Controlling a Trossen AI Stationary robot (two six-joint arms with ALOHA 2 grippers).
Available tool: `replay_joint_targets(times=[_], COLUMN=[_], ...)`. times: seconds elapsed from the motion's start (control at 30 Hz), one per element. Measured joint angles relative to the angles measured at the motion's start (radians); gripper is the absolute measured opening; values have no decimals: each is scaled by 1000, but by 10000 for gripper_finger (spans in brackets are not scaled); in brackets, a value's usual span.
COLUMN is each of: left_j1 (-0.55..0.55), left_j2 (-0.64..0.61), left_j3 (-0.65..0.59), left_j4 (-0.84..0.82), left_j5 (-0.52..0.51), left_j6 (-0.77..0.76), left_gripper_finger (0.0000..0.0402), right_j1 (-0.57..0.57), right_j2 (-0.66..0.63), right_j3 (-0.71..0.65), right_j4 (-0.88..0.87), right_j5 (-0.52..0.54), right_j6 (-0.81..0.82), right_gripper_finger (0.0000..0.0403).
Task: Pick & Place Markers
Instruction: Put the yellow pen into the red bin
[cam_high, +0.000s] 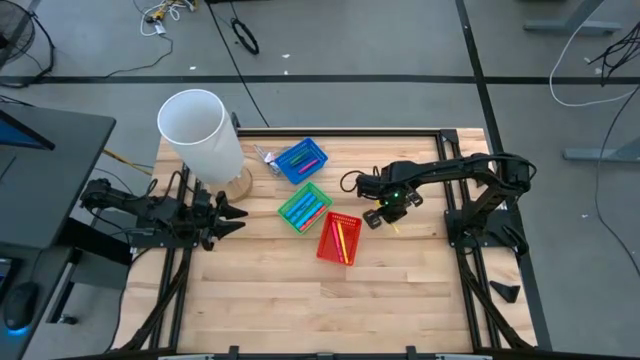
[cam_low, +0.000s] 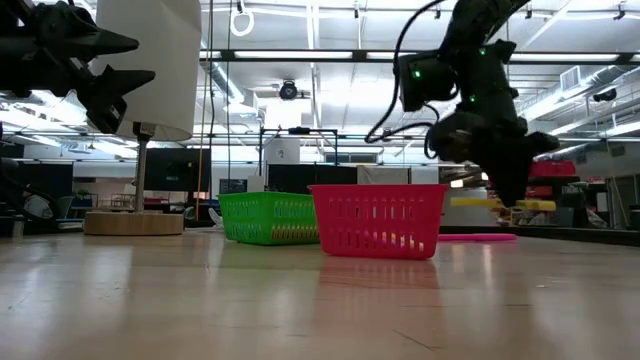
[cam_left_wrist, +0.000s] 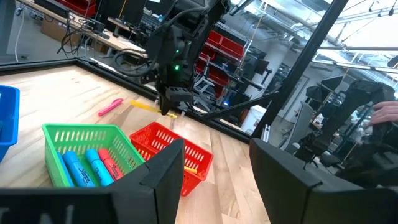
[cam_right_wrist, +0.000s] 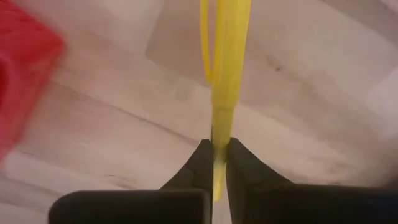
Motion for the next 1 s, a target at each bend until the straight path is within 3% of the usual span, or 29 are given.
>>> replay_joint_targets(times=[0.6, 1.0], left_j1=[0, 0], left_j2=[0, 0], left_j3=[0, 0], left_j4=[0, -3], left_j5=[0, 0], left_j6=[0, 0], left_gripper_finger=[188, 188], right_j1=[188, 293], right_j2=[-87, -40], right_j3=[129, 261], right_j4=[-54, -72], right_j5=[19, 19], right_j6=[426, 729], right_gripper_finger=[18, 18])
